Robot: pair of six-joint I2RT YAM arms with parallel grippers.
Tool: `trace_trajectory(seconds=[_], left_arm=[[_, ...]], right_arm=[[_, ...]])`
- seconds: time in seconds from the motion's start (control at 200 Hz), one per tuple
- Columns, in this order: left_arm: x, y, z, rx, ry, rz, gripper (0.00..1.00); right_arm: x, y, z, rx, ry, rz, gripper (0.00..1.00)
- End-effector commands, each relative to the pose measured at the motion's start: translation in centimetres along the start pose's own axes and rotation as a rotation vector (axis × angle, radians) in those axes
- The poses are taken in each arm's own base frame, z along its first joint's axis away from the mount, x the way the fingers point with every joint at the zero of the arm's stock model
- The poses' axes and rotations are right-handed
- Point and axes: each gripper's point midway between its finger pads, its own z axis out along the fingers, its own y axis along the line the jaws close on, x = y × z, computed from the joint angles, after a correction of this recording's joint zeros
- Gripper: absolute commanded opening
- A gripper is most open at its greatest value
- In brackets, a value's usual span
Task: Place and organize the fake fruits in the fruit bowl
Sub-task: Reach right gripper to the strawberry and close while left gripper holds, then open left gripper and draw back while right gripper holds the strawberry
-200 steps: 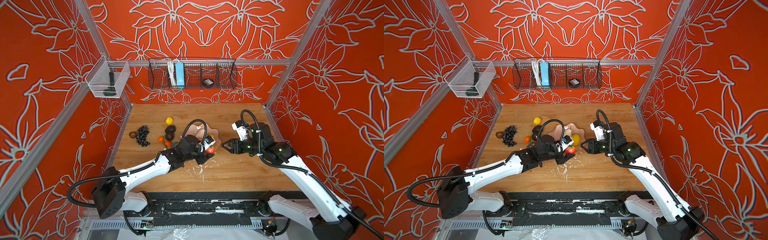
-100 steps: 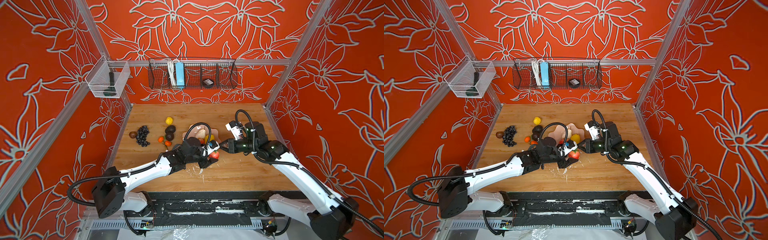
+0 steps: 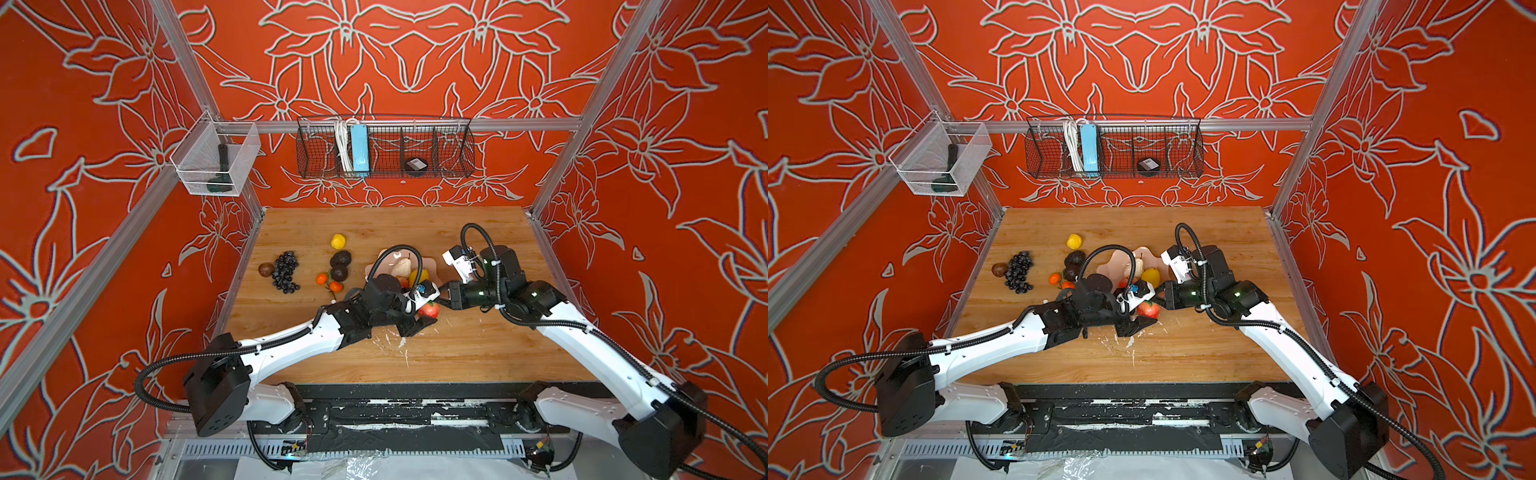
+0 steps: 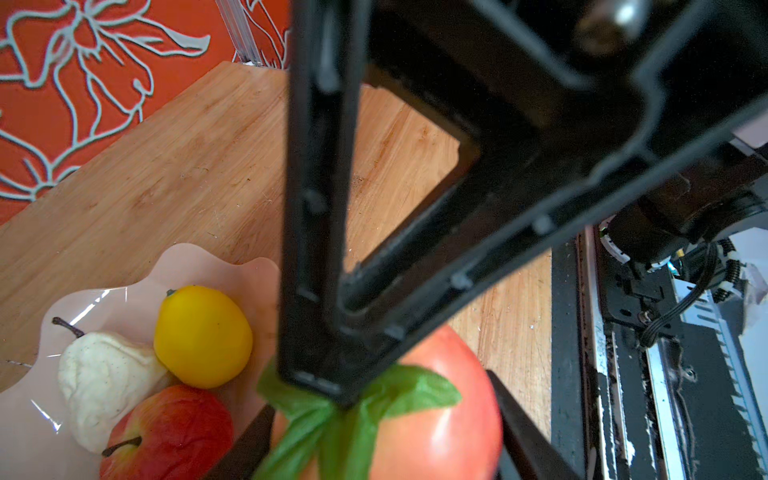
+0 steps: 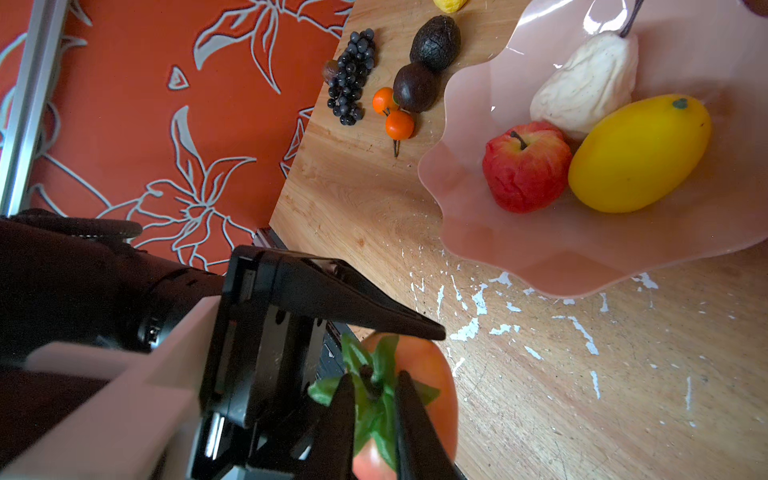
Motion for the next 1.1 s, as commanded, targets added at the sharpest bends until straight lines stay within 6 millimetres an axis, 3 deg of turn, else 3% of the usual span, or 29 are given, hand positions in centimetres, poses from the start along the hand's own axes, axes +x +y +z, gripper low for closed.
trace_trajectory(seconds=[0.0, 0.265, 0.531, 0.756, 0.961, 1.096], left_arm=[[-0.7, -0.5, 0.1, 0.024, -0.028, 0.007, 0.46], [-0.8, -0.7, 0.2, 0.031, -0.03, 0.001, 0.46], [-0.7, -0.4, 0.1, 0.012, -0.032, 0.002, 0.47], [-0.6, 0.7, -0.5, -0.069, -0.064, -0.022, 0.66], [0.2, 3.1, -3.1, -0.245, -0.085, -0.115, 0.97], [1.2, 4.0, -6.2, -0.35, -0.12, -0.184, 0.98]], right_arm=[[0.0, 0.2, 0.4, -0.018, -0.002, 0.004, 0.2], [0.3, 0.3, 1.0, -0.017, 0.004, 0.001, 0.18], [0.5, 0.0, 1.3, 0.002, 0.007, -0.004, 0.06], [0.1, -0.3, 1.0, 0.037, -0.013, -0.007, 0.0], [-1.7, -1.6, 0.3, 0.141, -0.054, -0.036, 0.0], [-3.9, -2.7, 1.0, 0.193, -0.079, -0.053, 0.0]])
